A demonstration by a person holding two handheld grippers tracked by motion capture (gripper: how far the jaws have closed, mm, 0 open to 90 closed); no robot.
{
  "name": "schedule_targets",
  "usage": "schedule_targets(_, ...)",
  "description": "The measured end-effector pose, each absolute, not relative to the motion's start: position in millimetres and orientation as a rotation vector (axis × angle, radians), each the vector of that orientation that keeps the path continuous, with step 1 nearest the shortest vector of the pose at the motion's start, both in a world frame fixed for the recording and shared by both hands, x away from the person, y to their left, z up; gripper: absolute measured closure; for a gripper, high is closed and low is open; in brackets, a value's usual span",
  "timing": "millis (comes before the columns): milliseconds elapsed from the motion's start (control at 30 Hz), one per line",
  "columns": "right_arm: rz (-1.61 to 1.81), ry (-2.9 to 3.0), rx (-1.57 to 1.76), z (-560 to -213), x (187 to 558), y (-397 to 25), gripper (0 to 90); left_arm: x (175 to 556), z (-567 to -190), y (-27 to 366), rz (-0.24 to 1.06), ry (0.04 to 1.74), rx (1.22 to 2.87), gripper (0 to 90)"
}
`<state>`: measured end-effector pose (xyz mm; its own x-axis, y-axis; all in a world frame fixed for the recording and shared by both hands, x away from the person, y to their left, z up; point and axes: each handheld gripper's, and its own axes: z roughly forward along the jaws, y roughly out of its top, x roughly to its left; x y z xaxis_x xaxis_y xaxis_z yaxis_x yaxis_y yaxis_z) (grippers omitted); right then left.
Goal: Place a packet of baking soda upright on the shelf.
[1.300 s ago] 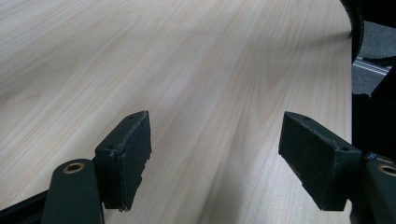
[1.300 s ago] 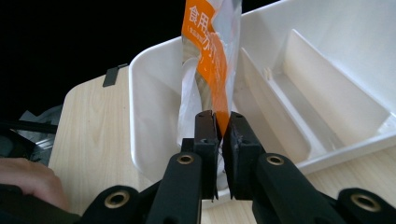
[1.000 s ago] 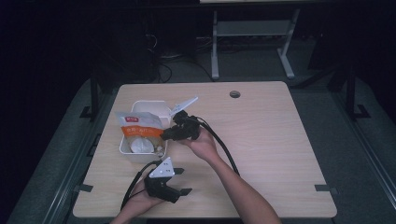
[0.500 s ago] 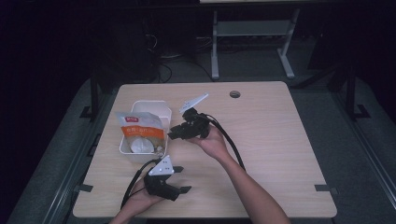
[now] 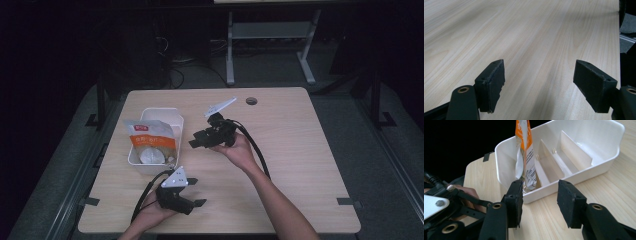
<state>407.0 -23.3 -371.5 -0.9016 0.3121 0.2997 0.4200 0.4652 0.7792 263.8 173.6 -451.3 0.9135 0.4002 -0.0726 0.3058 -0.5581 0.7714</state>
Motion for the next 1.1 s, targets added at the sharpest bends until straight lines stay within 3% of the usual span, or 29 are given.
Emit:
schedule_targets(633,-1.426,-2.592,-0.713,-366.4,403.2,-58.4,44.5,267.3,-450.9,175.3,0.153,0.524,2.187,24.9)
schedule_targets(1100,-1.43,-2.613,-0.777,-365.5,396.8,-89.0,42.5,269.5,-451.6,176.3,0.155,0.541,2.175,24.9)
